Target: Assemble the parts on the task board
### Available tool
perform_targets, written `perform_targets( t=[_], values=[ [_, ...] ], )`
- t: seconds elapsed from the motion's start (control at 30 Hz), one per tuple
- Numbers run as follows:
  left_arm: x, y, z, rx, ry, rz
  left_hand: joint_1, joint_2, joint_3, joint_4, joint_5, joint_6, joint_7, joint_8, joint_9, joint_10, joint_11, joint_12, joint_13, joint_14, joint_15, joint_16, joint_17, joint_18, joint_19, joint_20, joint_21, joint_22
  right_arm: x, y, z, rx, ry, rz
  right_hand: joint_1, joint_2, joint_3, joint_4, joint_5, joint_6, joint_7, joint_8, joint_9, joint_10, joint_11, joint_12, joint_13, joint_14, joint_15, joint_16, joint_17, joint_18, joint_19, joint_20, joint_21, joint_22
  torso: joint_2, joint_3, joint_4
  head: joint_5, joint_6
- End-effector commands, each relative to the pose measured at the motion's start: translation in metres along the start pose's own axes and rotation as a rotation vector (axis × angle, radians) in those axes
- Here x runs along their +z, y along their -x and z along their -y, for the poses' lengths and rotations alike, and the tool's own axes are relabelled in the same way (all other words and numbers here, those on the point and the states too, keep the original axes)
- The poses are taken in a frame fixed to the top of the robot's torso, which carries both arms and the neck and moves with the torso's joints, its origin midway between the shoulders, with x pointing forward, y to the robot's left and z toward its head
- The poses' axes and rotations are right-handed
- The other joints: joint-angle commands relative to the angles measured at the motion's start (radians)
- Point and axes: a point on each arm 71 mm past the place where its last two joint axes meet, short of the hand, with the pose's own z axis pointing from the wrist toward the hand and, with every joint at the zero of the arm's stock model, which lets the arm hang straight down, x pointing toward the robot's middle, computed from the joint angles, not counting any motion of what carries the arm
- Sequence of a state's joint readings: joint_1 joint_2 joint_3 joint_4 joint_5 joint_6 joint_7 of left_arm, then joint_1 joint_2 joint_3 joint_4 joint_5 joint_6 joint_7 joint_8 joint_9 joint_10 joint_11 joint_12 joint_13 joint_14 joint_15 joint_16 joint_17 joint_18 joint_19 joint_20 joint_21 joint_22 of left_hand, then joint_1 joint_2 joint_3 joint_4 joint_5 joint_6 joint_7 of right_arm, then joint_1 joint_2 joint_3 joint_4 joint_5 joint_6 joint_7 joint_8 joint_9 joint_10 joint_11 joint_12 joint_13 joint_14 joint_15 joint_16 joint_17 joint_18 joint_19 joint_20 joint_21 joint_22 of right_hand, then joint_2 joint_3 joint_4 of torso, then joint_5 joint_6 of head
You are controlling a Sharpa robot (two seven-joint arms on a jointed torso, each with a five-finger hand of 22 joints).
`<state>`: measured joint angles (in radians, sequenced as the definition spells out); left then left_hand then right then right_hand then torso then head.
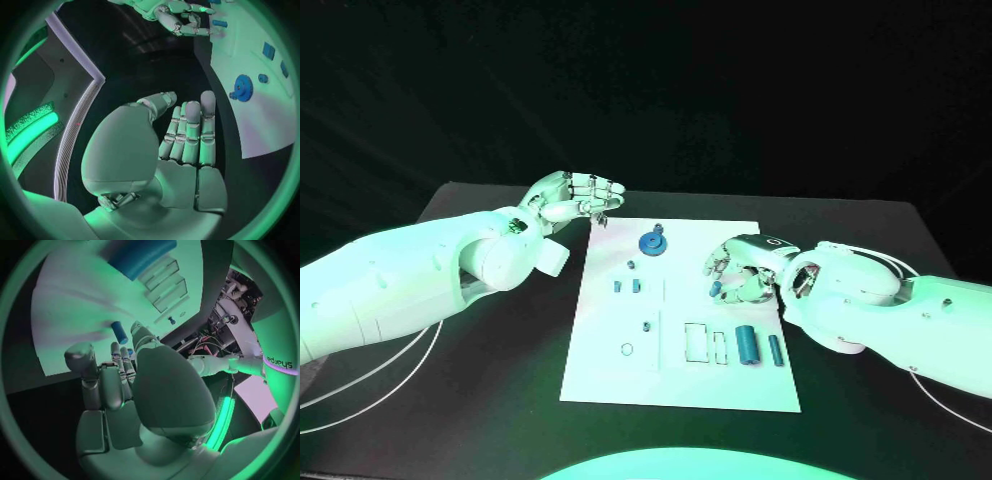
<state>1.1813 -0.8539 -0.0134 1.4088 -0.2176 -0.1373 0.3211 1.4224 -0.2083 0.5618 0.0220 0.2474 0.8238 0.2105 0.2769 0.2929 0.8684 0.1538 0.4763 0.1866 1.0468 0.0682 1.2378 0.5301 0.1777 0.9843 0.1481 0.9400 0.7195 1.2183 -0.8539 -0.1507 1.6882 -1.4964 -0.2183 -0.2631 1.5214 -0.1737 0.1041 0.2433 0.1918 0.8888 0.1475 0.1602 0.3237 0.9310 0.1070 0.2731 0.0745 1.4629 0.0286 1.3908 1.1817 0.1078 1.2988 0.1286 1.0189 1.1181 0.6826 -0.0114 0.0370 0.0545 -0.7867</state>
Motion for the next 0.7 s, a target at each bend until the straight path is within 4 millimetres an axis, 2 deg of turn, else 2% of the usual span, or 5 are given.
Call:
perform_targets(
  t=[0.03,0.2,0.47,0.7],
  values=[
    [0.0007,-0.0031,0.0009,-0.004,-0.003,-0.025,-0.005,0.005,-0.002,-0.001,0.005,-0.010,0.011,0.005,0.000,-0.008,-0.002,0.004,-0.001,-0.008,0.000,-0.003,-0.001,0.007,-0.001,0.008,-0.001,0.001,0.0019,-0.0031,0.0011,-0.013,-0.013,-0.039,0.016,0.005,0.006,0.007,-0.004,0.011,0.004,0.008,0.002,0.012,-0.001,0.011,0.002,0.027,-0.006,0.006,0.002,0.010,0.014,-0.004,0.014,0.012,0.000,-0.0002,0.0001,-0.002,0.000],
    [0.0005,-0.0028,0.0008,-0.002,-0.001,-0.026,-0.006,0.006,-0.002,0.000,0.005,-0.011,0.012,0.006,0.000,-0.008,-0.002,0.005,-0.001,-0.009,0.001,-0.003,-0.003,0.007,-0.002,0.008,-0.001,0.001,0.0044,-0.0032,0.0003,-0.010,-0.012,-0.025,0.040,0.015,0.066,0.025,-0.033,0.041,0.005,0.017,0.003,0.058,-0.011,0.040,-0.002,0.030,-0.016,0.007,0.000,0.000,0.042,-0.014,0.056,0.051,0.000,0.0007,0.0006,-0.001,-0.001],
    [0.0004,-0.0028,0.0007,-0.002,0.000,-0.027,-0.006,0.006,-0.002,0.000,0.005,-0.011,0.012,0.006,0.000,-0.008,-0.002,0.005,-0.001,-0.009,0.001,-0.003,-0.003,0.007,-0.002,0.008,-0.001,0.001,0.0048,-0.0033,-0.0035,-0.003,0.004,-0.011,0.039,0.004,0.165,0.043,-0.051,0.090,0.003,0.029,0.004,0.129,-0.019,0.042,-0.006,0.034,-0.022,0.015,0.009,-0.007,0.061,-0.020,0.091,0.086,0.000,0.0009,-0.0007,-0.001,0.001],
    [0.0003,-0.0025,0.0005,-0.002,0.002,-0.027,-0.006,0.006,-0.002,0.000,0.005,-0.011,0.012,0.006,0.000,-0.008,-0.002,0.005,-0.001,-0.009,0.001,-0.003,-0.003,0.007,-0.002,0.008,-0.001,0.001,0.0052,-0.0036,0.0000,-0.007,-0.009,-0.016,0.022,-0.005,0.209,0.040,-0.060,0.101,0.000,0.029,0.004,0.145,-0.022,0.031,-0.006,0.035,-0.025,0.017,0.011,-0.008,0.064,-0.023,0.095,0.094,0.000,0.0007,-0.0008,-0.002,0.002]
  ],
)
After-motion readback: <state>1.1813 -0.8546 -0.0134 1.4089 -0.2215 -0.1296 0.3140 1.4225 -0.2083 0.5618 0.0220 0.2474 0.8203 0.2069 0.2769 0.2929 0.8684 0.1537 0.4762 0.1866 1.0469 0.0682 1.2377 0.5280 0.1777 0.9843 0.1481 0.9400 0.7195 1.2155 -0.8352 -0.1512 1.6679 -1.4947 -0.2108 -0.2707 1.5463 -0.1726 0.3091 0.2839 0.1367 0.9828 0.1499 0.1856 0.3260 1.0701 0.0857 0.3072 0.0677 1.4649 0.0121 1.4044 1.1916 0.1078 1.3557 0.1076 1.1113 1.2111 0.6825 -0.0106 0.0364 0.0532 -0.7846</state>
